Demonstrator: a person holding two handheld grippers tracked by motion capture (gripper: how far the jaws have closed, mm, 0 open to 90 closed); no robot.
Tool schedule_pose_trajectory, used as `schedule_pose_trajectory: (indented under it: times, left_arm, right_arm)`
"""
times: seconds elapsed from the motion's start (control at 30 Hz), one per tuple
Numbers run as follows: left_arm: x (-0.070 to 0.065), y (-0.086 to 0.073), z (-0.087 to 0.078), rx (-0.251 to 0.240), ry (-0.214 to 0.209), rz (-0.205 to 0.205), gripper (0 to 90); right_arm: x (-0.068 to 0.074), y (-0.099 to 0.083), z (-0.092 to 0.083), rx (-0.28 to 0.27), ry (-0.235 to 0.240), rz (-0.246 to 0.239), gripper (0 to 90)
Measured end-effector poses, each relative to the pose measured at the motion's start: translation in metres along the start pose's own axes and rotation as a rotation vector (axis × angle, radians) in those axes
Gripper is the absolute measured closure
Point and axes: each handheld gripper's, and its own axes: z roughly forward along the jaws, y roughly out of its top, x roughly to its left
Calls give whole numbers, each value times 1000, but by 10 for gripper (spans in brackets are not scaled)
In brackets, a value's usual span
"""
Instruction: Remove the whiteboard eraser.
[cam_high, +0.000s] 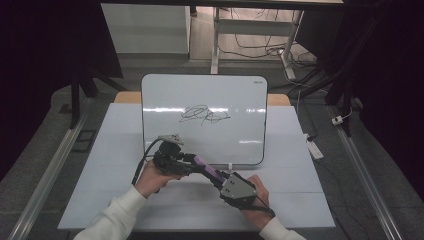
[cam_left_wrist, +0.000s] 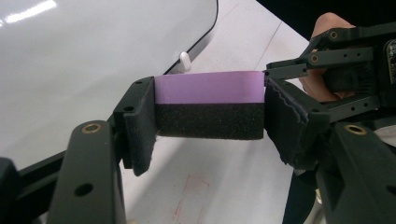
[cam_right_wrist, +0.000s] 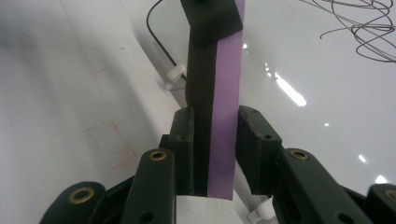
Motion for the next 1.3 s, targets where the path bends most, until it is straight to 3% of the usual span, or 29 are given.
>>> schedule_pose_trajectory:
  times: [0.27, 0.53, 0.6, 0.63, 0.7, 0.73, 0.77, 0.8, 0.97, 1.03, 1.07, 1.1, 1.3]
  left_arm:
    - [3, -1, 4, 18, -21, -17, 364]
    - [-1, -1, 3, 27, 10, 11, 380]
    - [-5, -2, 4, 54, 39, 51, 383]
    - [-6, -2, 5, 62, 40, 62, 383]
    - [-7, -3, 5, 68, 32, 82, 384]
    - [-7, -3, 5, 68, 32, 82, 384]
    - [-8, -3, 4, 68, 26, 105, 384]
    - [-8, -3, 4, 68, 21, 119, 384]
    - [-10, -3, 3, 66, -1, 173, 385]
    - [-13, -3, 3, 60, -16, 201, 384]
    - [-15, -3, 3, 58, -19, 214, 384]
    - [-17, -2, 3, 54, -25, 235, 385]
    - [-22, -3, 3, 49, -45, 279, 384]
  right_arm:
    - [1, 0, -2, -14, -2, -31, 677]
    - [2, -1, 0, -10, 6, -39, 657]
    - [-3, 0, 1, -5, 84, 20, 483]
    - [-7, 0, 2, -1, 123, 58, 445]
    - [-18, -1, -2, -18, 181, 132, 398]
    - [-18, -1, -2, -18, 181, 132, 398]
    - [-34, -2, -6, -30, 242, 230, 376]
    - [-40, -3, -7, -35, 264, 256, 362]
    - [-71, -7, -2, -8, 464, 394, 274]
    - [-78, -7, 3, -8, 542, 423, 260]
    - [-78, -7, 3, -8, 542, 423, 260]
    - [-78, -6, 7, -1, 578, 421, 257]
    - [-68, 0, 15, 56, 609, 376, 256]
